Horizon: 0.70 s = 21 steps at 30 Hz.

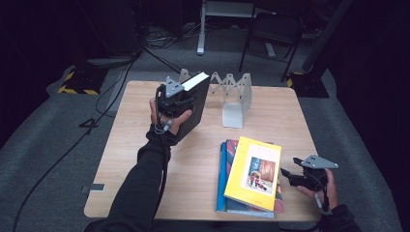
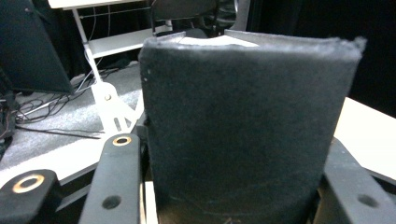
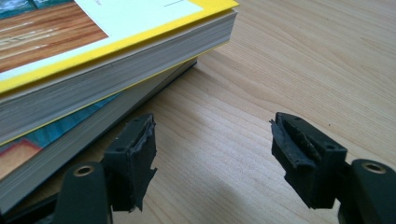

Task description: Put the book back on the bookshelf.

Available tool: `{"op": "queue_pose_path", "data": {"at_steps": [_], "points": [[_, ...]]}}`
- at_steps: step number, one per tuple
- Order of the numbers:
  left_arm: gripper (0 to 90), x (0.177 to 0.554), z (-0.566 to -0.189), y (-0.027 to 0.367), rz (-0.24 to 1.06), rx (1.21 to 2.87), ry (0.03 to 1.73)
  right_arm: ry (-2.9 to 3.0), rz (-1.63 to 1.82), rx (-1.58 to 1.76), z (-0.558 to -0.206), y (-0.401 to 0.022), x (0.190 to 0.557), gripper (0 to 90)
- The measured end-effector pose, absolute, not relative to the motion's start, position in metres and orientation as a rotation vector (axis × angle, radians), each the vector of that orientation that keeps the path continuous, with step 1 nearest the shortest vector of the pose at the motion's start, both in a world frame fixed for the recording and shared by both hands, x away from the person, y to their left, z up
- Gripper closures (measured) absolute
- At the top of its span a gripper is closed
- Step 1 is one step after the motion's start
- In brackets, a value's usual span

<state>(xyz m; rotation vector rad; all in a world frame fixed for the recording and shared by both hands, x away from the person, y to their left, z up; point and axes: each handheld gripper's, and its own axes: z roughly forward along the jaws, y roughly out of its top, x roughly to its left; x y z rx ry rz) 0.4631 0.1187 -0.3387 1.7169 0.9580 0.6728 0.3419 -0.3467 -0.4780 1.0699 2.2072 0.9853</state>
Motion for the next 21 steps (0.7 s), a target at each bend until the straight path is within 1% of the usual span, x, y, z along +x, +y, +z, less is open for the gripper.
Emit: {"op": "queue_pose_path", "data": {"at_steps": [2,6,10,13,21], "points": [[52.7,0.467,-0.339,0.121,0.660,1.707,0.974,2.209,0.984,1.070,-0.478,-0.346,0.342,30.5],[52.7,0.477,-0.340,0.117,0.702,1.720,0.991,2.216,0.980,1.062,-0.478,-0.345,0.341,30.7],[52.7,0.490,-0.341,0.117,0.695,1.688,1.029,2.222,0.973,1.055,-0.478,-0.344,0.341,30.7],[52.7,0.499,-0.342,0.114,0.719,1.688,1.057,2.216,0.976,1.059,-0.478,-0.345,0.342,31.2],[52.7,0.510,-0.347,0.110,0.753,1.676,1.105,2.195,0.989,1.060,-0.476,-0.349,0.341,31.2]]}}
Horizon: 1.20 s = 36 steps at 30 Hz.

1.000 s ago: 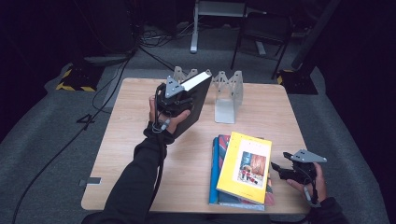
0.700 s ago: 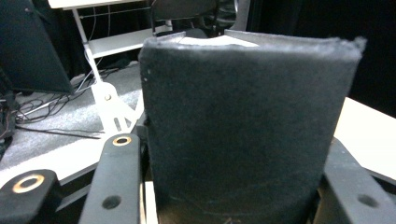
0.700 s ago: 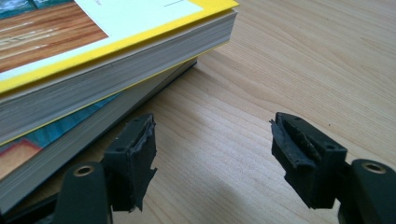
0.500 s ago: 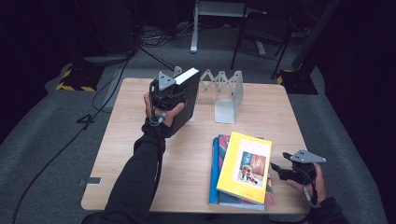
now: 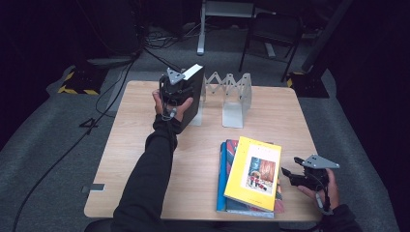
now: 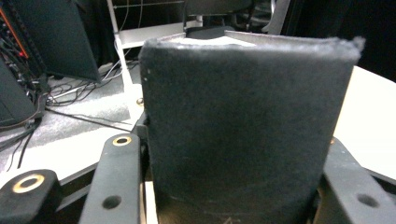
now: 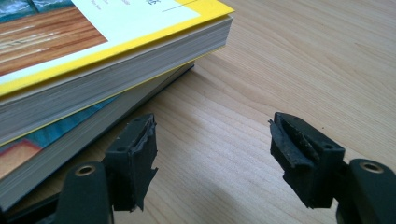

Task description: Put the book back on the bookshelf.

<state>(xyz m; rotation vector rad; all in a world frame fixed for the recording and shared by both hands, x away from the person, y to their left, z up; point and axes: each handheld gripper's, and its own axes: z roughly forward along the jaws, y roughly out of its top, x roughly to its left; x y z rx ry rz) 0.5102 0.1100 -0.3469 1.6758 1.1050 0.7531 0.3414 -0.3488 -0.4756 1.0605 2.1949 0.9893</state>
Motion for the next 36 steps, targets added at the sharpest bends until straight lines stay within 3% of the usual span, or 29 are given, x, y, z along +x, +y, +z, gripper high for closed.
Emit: {"op": "queue_pose_path", "data": {"at_steps": [16,36], "points": [[52.6,0.514,-0.369,0.109,0.802,1.635,1.167,2.196,0.993,1.055,-0.475,-0.349,0.342,31.2],[51.9,0.483,-0.383,0.116,0.823,1.616,1.187,2.248,0.974,1.030,-0.477,-0.344,0.341,31.2]]}}
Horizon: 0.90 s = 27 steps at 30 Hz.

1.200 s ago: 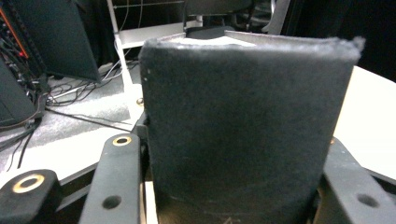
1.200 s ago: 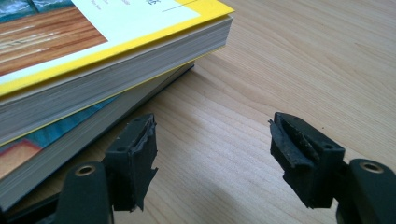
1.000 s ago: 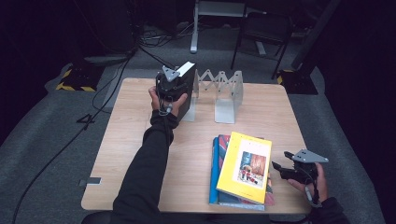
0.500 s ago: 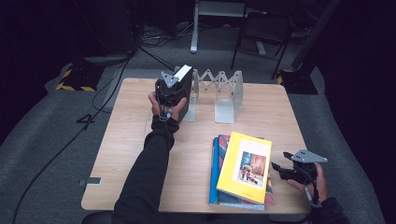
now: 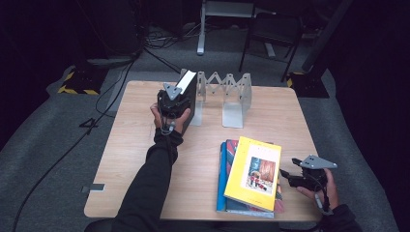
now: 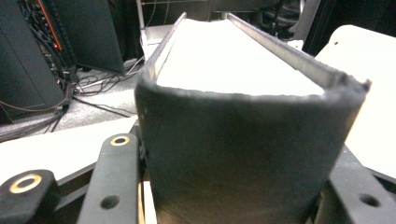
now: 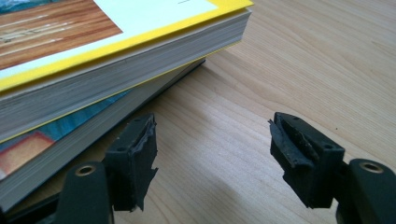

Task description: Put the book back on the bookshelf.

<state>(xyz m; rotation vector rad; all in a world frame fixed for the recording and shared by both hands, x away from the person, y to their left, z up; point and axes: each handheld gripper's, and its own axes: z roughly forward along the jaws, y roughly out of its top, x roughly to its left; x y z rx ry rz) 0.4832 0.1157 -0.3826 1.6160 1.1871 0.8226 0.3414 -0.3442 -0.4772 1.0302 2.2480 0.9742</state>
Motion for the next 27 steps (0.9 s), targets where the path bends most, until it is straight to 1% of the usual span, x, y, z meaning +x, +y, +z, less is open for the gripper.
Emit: {"op": "queue_pose_path", "data": {"at_steps": [10,19,24,27], "points": [[51.5,0.471,-0.391,0.119,0.817,1.579,1.202,2.266,0.961,1.017,-0.479,-0.343,0.341,31.1],[51.1,0.463,-0.398,0.126,0.815,1.583,1.163,2.268,0.959,1.009,-0.478,-0.341,0.341,31.4],[49.9,0.458,-0.404,0.127,0.820,1.544,1.169,2.279,0.954,1.005,-0.480,-0.341,0.341,31.3],[47.6,0.455,-0.414,0.124,0.815,1.546,1.202,2.284,0.950,1.001,-0.481,-0.340,0.341,31.3]]}}
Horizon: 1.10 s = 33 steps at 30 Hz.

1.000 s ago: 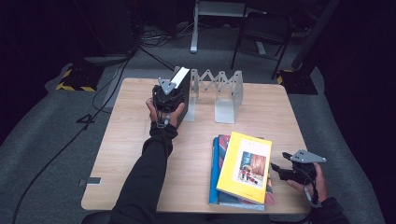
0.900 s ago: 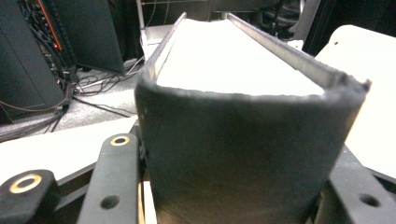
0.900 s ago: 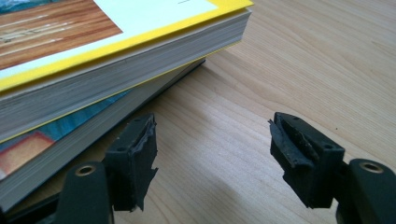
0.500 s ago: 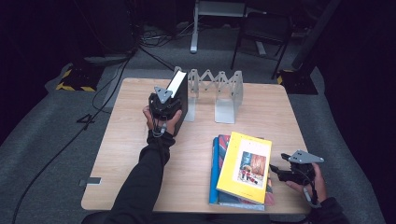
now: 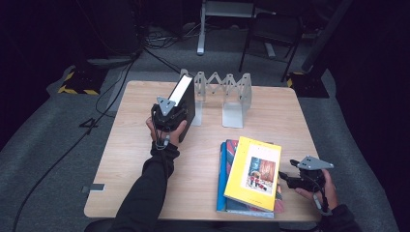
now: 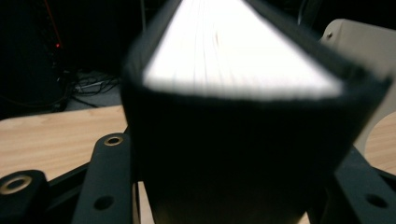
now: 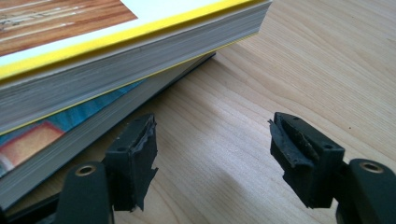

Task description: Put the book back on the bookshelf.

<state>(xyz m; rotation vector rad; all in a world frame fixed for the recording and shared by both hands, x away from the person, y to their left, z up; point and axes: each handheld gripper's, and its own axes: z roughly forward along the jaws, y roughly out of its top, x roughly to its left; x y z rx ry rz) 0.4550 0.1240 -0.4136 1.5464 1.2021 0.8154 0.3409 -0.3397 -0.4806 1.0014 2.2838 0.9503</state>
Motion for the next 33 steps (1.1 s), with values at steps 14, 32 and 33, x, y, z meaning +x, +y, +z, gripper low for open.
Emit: {"op": "queue_pose_path", "data": {"at_steps": [14,32,33], "points": [[50.4,0.453,-0.431,0.113,0.881,1.516,1.251,2.312,0.924,0.980,-0.484,-0.335,0.341,31.2],[48.5,0.477,-0.428,0.095,0.924,1.493,1.335,2.333,0.913,0.967,-0.487,-0.333,0.341,31.1],[48.1,0.476,-0.428,0.096,0.919,1.493,1.328,2.333,0.913,0.968,-0.487,-0.333,0.342,31.1]]}}
